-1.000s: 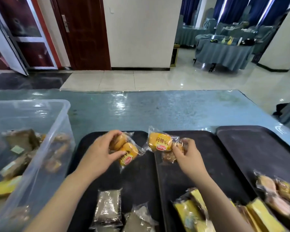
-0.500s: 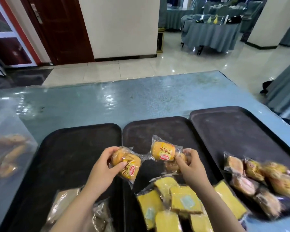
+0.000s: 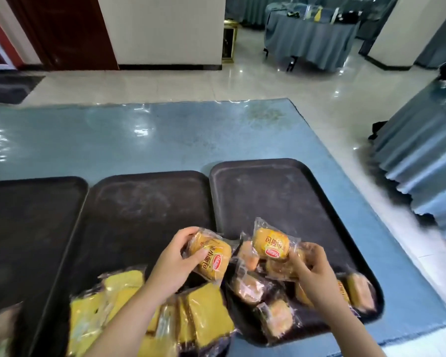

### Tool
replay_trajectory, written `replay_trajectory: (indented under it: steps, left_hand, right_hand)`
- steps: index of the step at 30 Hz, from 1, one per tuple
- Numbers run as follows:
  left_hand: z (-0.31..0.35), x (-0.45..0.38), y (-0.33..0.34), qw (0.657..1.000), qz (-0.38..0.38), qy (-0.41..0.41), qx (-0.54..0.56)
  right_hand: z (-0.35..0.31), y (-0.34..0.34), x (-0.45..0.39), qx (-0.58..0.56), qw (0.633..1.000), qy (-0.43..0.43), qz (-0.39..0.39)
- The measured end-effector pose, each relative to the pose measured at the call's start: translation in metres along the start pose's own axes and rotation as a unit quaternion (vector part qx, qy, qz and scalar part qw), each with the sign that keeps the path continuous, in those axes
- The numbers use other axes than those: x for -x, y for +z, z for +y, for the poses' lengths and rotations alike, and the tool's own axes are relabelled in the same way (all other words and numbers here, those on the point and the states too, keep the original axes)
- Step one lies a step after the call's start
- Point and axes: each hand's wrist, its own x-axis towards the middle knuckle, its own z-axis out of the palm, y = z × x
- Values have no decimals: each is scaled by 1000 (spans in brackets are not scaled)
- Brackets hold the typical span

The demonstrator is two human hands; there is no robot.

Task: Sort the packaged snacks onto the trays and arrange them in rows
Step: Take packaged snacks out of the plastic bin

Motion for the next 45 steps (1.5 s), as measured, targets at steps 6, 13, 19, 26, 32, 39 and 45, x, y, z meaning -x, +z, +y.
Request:
replay_trajectory:
  steps: [6,13,19,26,32,39,45]
  left_hand:
    - [21,-22,89,995,-96,5,-29]
    - [31,-20,161,960,-188,54,-202]
    - [23,-18,188,929,-134,95,-333]
    - [11,-22,190,899,-12,81,-430]
    - [7,-19,178,881,-39,135,-452]
    - [7,-21,125,901,-23,145,-409]
    - [-10,-9,36,889,31,158,-430]
  right_hand:
    - [59,-79,-39,13,989,58,135]
    - [98,-99,-60,67,977,91,180]
    - [103,-90,-75,137,975,28,176]
    - [108,-87,-76,289,947,-11,138]
    - [100,-91,-67,314,941,-11,123]
    - [44,-62,-46,311,937,-124,103]
    - [-14,4,-14,288,935,-204,25]
